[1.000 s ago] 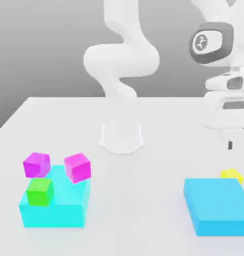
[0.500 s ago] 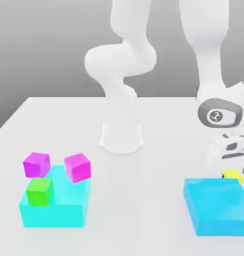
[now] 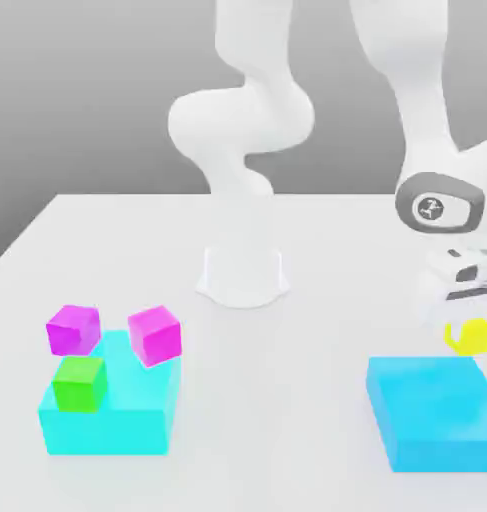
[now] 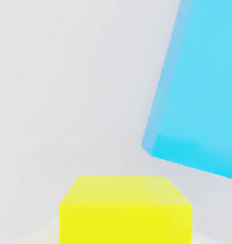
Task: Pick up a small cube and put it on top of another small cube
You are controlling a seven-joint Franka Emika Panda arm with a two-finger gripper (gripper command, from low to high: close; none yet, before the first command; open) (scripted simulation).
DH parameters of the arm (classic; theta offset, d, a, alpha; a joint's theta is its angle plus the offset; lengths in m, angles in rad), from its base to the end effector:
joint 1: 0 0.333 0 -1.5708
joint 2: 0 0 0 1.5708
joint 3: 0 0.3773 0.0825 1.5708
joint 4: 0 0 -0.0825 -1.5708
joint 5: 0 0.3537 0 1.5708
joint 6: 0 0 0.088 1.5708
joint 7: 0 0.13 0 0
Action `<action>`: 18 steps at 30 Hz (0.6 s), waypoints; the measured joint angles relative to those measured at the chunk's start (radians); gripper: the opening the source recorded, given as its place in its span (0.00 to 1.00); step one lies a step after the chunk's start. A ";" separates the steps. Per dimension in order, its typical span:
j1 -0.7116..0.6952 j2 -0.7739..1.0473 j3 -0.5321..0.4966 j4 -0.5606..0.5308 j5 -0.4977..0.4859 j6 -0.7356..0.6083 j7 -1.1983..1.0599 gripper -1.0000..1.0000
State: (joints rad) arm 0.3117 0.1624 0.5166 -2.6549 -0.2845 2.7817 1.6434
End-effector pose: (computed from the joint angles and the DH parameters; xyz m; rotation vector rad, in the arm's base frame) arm 0.2717 0.3166 0.2593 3.0124 -0.8556 0.0256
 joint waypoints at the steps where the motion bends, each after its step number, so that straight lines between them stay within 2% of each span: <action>1: -0.034 -0.025 -0.023 -0.005 0.009 -0.018 -0.031 0.00; 8: -0.381 -0.196 -0.211 -0.035 0.061 -0.142 -0.254 0.00; 11: -0.462 -0.269 -0.286 -0.049 0.092 -0.194 -0.358 0.00; 18: -0.658 -0.432 -0.546 -0.079 0.147 -0.317 -0.586 0.00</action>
State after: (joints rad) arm -0.3459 -0.2701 -0.0297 -2.7336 -0.1377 2.4647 1.0573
